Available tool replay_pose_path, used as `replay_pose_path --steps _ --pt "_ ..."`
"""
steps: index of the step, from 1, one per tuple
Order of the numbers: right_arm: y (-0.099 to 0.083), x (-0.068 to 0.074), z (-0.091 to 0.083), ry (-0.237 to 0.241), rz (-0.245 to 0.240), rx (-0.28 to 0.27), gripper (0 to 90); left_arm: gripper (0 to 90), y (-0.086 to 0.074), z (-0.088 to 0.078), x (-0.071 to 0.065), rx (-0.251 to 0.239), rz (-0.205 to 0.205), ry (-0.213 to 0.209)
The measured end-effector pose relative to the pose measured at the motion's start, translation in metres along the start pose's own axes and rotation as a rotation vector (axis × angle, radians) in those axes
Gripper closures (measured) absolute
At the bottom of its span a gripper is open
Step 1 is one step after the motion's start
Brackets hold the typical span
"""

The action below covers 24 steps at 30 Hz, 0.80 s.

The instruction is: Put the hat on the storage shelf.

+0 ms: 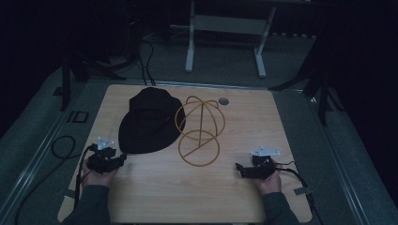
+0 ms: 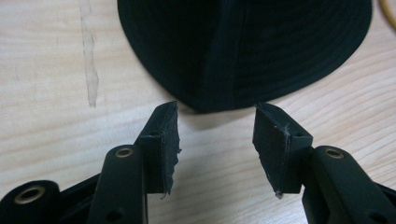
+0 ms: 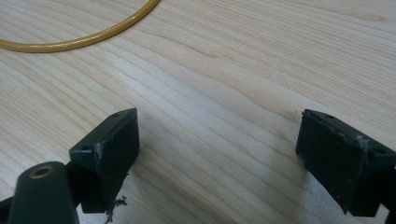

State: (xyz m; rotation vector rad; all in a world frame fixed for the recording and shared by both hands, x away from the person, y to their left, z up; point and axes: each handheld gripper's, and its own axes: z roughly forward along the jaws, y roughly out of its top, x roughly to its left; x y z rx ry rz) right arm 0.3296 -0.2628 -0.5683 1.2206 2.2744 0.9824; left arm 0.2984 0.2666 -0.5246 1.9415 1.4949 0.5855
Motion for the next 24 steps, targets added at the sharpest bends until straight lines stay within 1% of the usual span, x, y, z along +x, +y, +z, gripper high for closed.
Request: replay_pose_path --steps 5,9,13,16,20,24 --pt "0.0 0.0 0.0 0.0 0.001 -0.001 13.3 51.9 0.016 -0.01 0.004 -0.022 0.014 -0.023" --pt "0.0 0.0 0.0 0.0 0.0 0.0 13.3 52.9 0.025 -0.014 0.006 -0.029 0.014 -0.046" --pt "0.0 0.0 0.0 0.0 0.0 0.0 13.3 53.4 0.04 -0.014 0.005 -0.016 0.051 -0.066" --pt "0.0 0.0 0.0 0.0 0.001 0.0 13.3 53.6 0.051 -0.012 0.003 -0.002 0.079 -0.069" --pt "0.0 0.0 0.0 0.0 0.001 0.0 13.3 52.4 0.062 -0.007 0.002 0.02 0.097 -0.067" --pt "0.0 0.0 0.0 0.0 0.001 0.0 13.3 50.1 0.072 0.0 0.004 0.047 0.102 -0.07"
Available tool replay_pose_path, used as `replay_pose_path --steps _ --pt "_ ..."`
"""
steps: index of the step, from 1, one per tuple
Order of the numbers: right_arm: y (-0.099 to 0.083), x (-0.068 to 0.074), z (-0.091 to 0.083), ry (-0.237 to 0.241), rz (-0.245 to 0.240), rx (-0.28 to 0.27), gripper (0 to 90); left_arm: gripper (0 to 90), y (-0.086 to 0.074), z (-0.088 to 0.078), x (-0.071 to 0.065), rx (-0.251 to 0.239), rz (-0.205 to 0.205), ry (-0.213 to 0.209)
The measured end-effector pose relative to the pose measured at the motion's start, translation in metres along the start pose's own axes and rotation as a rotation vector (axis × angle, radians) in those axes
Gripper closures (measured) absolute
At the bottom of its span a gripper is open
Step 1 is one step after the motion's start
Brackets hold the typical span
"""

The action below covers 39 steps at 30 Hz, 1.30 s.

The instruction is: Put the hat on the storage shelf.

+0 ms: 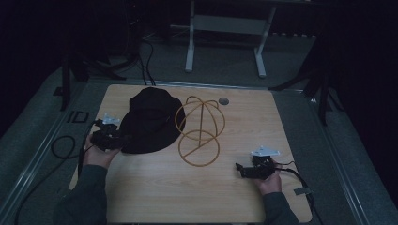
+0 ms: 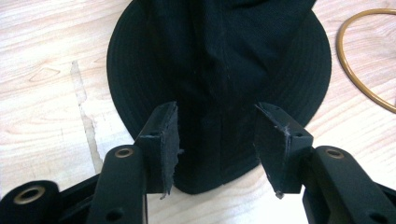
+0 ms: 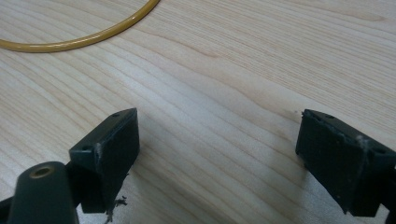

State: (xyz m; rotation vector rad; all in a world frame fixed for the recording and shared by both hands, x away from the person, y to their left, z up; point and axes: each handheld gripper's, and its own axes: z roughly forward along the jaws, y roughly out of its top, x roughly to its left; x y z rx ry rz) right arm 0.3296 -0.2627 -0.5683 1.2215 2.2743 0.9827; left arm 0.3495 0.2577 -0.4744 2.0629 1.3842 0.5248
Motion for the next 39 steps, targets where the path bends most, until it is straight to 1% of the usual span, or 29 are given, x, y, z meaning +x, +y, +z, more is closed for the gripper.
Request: replay_pose_path --steps 2,3,4,7,11,16,18,19,21,23,25,30,31,32,33,35,36,39 --pt "0.0 0.0 0.0 0.0 0.0 0.0 13.3 49.1 0.005 0.002 0.002 0.005 -0.001 0.0" --pt "0.0 0.0 0.0 0.0 -0.001 0.0 13.3 47.6 0.007 0.003 0.004 0.011 0.005 0.0" --pt "0.0 0.0 0.0 0.0 -0.001 0.0 13.3 47.6 0.009 0.003 0.005 0.015 0.008 -0.004" --pt "0.0 0.0 0.0 0.0 0.0 0.0 13.3 46.7 0.014 0.005 0.013 0.02 -0.004 -0.034" --pt "0.0 0.0 0.0 0.0 0.0 0.0 13.3 43.4 0.023 0.006 0.018 0.021 -0.008 -0.038" --pt "0.0 0.0 0.0 0.0 0.0 0.0 13.3 41.4 0.033 0.013 0.015 0.042 0.014 -0.044" --pt "0.0 0.0 0.0 0.0 0.0 0.0 13.3 40.7 0.036 0.019 0.012 0.061 0.025 -0.041" --pt "0.0 0.0 0.0 0.0 0.0 0.0 13.3 40.0 0.039 0.025 0.01 0.079 0.034 -0.035" --pt "0.0 0.0 0.0 0.0 0.0 0.0 13.3 39.0 0.04 0.027 0.009 0.084 0.038 -0.027" --pt "0.0 0.0 0.0 0.0 0.0 0.0 13.3 38.9 0.042 0.031 0.009 0.089 0.035 -0.028" --pt "0.0 0.0 0.0 0.0 0.0 0.0 13.3 39.1 0.044 0.034 0.008 0.104 0.046 -0.026" --pt "0.0 0.0 0.0 0.0 0.0 0.0 13.3 41.5 0.05 0.042 0.007 0.131 0.049 -0.042" --pt "0.0 0.0 0.0 0.0 0.001 0.0 13.3 42.1 0.051 0.048 0.005 0.145 0.049 -0.039" --pt "0.0 0.0 0.0 0.0 0.001 0.0 13.3 42.7 0.051 0.048 0.005 0.145 0.049 -0.039" --pt "0.0 0.0 0.0 0.0 0.001 0.0 13.3 42.9 0.052 0.05 0.004 0.157 0.052 -0.033" --pt "0.0 0.0 0.0 0.0 0.0 0.0 13.3 43.4 0.052 0.055 0.002 0.185 0.068 -0.007" --pt "0.0 0.0 0.0 0.0 0.0 0.0 13.3 43.4 0.053 0.057 0.002 0.195 0.072 -0.003" --pt "0.0 0.0 0.0 0.0 0.0 0.0 13.3 46.1 0.055 0.058 0.0 0.209 0.082 0.012"
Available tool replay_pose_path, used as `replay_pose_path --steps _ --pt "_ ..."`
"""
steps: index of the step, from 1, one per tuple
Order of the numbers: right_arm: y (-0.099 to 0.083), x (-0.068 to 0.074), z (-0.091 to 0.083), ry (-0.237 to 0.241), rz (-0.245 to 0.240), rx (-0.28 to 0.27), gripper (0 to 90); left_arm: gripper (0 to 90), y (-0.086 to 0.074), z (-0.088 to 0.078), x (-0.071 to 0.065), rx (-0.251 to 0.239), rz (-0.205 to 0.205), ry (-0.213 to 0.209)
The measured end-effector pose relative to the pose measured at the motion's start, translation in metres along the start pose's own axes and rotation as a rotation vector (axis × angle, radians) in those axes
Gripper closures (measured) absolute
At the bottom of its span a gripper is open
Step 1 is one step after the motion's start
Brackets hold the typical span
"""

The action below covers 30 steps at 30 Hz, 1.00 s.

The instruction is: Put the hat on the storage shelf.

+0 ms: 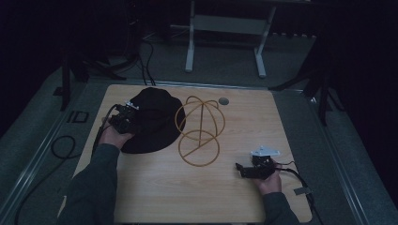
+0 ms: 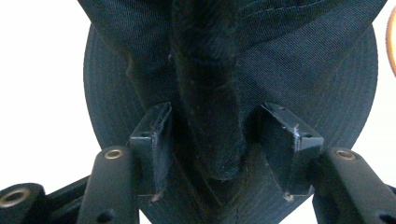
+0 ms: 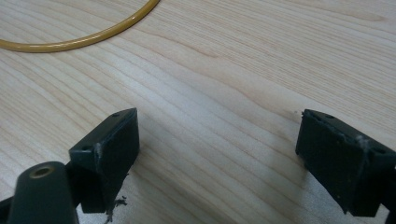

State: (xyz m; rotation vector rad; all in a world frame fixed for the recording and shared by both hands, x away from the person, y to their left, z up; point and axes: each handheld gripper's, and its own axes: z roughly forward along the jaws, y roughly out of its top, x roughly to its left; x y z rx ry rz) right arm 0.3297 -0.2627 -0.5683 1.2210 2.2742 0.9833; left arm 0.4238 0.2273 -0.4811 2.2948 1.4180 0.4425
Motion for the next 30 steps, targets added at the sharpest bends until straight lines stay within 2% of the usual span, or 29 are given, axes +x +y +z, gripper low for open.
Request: replay_pose_path --steps 3,4,9,13,18,23,30 --pt "0.0 0.0 0.0 0.0 0.0 0.0 13.3 50.9 0.004 0.001 -0.001 0.021 0.018 0.007" --pt "0.0 0.0 0.0 0.0 0.001 0.001 13.3 55.9 0.005 0.002 -0.001 0.024 0.02 0.0" --pt "0.0 0.0 0.0 0.0 0.0 0.0 13.3 63.1 0.005 0.003 0.002 0.038 0.007 -0.025" --pt "0.0 0.0 0.0 0.0 0.0 0.0 13.3 74.2 0.006 0.002 0.004 0.056 -0.016 -0.029" --pt "0.0 0.0 0.0 0.0 0.0 0.0 13.3 82.2 0.009 -0.002 0.007 0.065 -0.032 -0.045" --pt "0.0 0.0 0.0 0.0 -0.001 0.0 13.3 84.0 0.009 -0.005 0.008 0.065 -0.032 -0.056" --pt "0.0 0.0 0.0 0.0 -0.001 0.0 13.3 85.8 0.009 -0.01 0.006 0.038 -0.013 -0.03"
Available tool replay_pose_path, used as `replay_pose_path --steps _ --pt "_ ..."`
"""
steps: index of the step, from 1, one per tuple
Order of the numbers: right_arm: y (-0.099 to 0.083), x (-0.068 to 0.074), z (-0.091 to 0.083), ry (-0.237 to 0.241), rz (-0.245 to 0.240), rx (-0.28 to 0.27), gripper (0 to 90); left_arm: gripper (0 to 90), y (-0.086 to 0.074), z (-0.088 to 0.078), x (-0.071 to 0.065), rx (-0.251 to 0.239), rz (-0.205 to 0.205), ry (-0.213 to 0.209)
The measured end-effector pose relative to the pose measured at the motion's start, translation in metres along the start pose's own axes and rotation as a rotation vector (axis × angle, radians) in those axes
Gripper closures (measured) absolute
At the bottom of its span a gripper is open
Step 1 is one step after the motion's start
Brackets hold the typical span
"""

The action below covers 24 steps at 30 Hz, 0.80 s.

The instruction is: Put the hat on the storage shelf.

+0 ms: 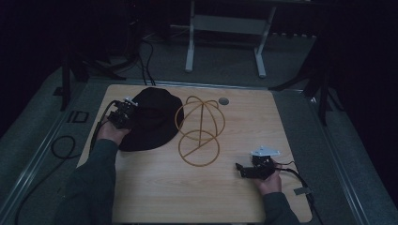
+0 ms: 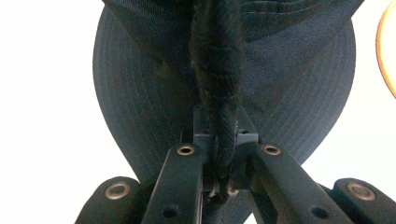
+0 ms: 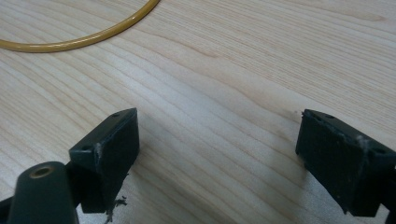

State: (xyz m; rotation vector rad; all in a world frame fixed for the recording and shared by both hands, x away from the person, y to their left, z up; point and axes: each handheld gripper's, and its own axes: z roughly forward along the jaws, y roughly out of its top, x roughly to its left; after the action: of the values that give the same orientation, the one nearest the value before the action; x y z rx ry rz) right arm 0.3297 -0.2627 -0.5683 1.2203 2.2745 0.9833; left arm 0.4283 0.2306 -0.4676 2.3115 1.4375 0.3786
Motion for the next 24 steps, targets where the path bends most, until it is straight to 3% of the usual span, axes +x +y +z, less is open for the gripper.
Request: replay_pose_path --steps 8,13,24 --pt "0.0 0.0 0.0 0.0 0.001 0.001 13.3 86.5 0.001 -0.007 -0.001 -0.008 0.015 0.003" --pt "0.0 0.0 0.0 0.0 0.001 0.001 13.3 86.9 -0.001 -0.012 0.003 -0.014 0.008 -0.021" --pt "0.0 0.0 0.0 0.0 0.001 0.001 13.3 87.4 -0.002 -0.024 0.005 -0.058 0.021 -0.029"
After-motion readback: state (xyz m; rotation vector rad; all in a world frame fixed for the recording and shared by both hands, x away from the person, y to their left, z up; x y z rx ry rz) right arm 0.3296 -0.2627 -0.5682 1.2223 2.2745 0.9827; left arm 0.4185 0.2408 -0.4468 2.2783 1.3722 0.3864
